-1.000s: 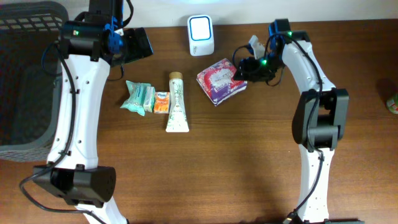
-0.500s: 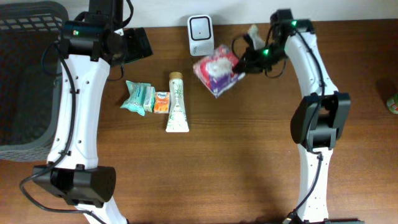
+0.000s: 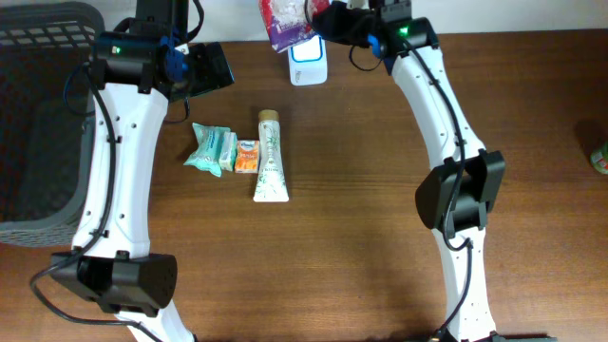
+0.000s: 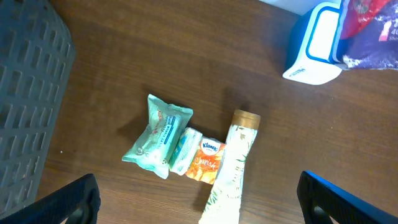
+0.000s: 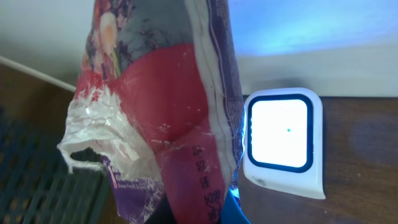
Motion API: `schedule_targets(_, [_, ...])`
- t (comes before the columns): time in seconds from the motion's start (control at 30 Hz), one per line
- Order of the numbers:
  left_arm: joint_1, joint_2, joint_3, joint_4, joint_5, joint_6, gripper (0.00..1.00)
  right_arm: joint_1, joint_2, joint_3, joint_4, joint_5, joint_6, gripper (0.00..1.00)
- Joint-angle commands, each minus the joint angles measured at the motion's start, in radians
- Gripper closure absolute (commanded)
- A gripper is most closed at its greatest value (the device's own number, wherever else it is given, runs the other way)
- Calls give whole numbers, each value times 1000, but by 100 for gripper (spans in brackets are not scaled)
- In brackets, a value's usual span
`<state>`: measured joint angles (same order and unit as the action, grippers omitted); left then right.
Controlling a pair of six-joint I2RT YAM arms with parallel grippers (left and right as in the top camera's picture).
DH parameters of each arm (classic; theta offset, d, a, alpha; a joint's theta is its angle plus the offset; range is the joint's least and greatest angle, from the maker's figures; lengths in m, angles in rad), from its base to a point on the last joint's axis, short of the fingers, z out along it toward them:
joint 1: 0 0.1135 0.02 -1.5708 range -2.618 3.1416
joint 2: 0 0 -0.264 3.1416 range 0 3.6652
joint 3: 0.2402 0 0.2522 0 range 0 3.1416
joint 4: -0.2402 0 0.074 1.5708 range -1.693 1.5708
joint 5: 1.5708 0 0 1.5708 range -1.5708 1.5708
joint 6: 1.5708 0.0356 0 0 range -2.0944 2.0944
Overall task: Scan the item barcode
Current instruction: 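Carry the purple package to the right table edge and release it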
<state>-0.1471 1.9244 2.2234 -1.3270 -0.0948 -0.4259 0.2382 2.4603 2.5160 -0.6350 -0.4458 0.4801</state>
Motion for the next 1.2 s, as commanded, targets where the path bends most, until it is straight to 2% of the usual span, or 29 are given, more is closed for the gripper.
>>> schedule_targets(0.0, [6,0,3,1,-11,16,1,-12,60,0,14,102,83,96])
schedule_targets(0.13, [6,0,3,1,-11,16,1,-39,116,0,6,45,94,96])
schedule_targets(0.33, [6,0,3,1,-11,16,1,-51,110,2,-4,27,73,96])
schedule_targets(0.47, [6,0,3,1,-11,16,1,-63,32,3,-5,28,22,96])
schedule_targets(0.57, [6,0,3,2,-11,16,1,-106,-58,3,-85,137,-35,96])
schedule_targets(0.73, [6,0,3,1,-11,16,1,-261,-160,3,-373,440,-65,96])
schedule_targets(0.87, [6,0,3,1,-11,16,1,-410,-145,2,-544,526,-65,96])
schedule_targets(0.97, [6,0,3,1,-11,16,1,-521,-129,0,-594,556,-93,96])
schedule_targets(1.1, [6,0,3,1,-11,16,1,-652,-82,-5,-595,528,-288,96])
schedule_targets(1.17, [6,0,3,2,-11,16,1,-691,-51,-6,-594,530,-328,96])
